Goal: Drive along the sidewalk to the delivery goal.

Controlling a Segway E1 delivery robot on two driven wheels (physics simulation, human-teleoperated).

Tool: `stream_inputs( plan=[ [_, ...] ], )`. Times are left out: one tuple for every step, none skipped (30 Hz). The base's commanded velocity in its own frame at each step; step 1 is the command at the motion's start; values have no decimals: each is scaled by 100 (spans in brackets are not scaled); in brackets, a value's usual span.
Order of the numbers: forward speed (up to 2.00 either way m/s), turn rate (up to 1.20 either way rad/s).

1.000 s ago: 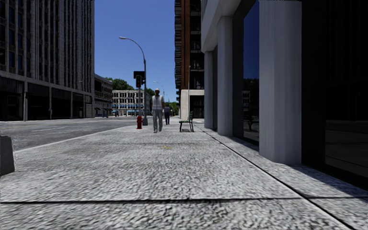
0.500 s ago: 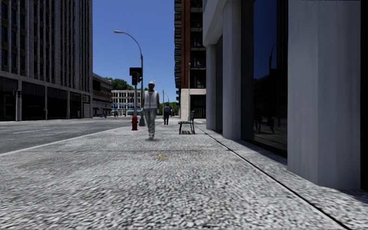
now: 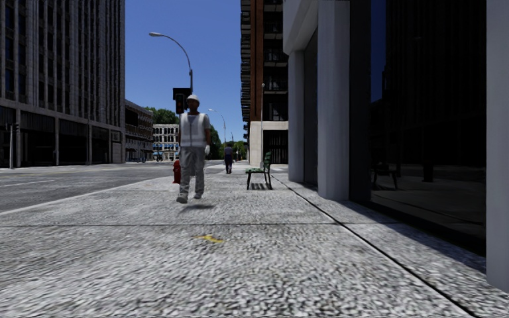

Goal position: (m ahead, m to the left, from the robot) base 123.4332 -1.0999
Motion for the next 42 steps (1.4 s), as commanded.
stream_inputs(
  plan=[
    [200,0],
    [200,0],
    [200,0],
    [200,0],
    [200,0],
    [200,0],
    [200,0],
    [200,0],
    [200,0],
    [200,0],
    [200,0],
    [200,0],
    [200,0],
    [200,0],
    [200,0],
    [200,0],
    [200,0],
    [200,0],
    [200,0],
    [200,0],
    [200,0],
    [200,0],
    [200,0],
    [200,0],
    [200,0],
    [200,0],
    [200,0],
    [200,0],
    [200,0],
    [200,0],
    [200,0],
    [200,0],
    [200,0],
    [200,0],
    [200,0],
    [200,0],
    [200,0],
    [200,0],
    [200,25],
    [200,55],
    [200,82],
    [200,82]
  ],
)
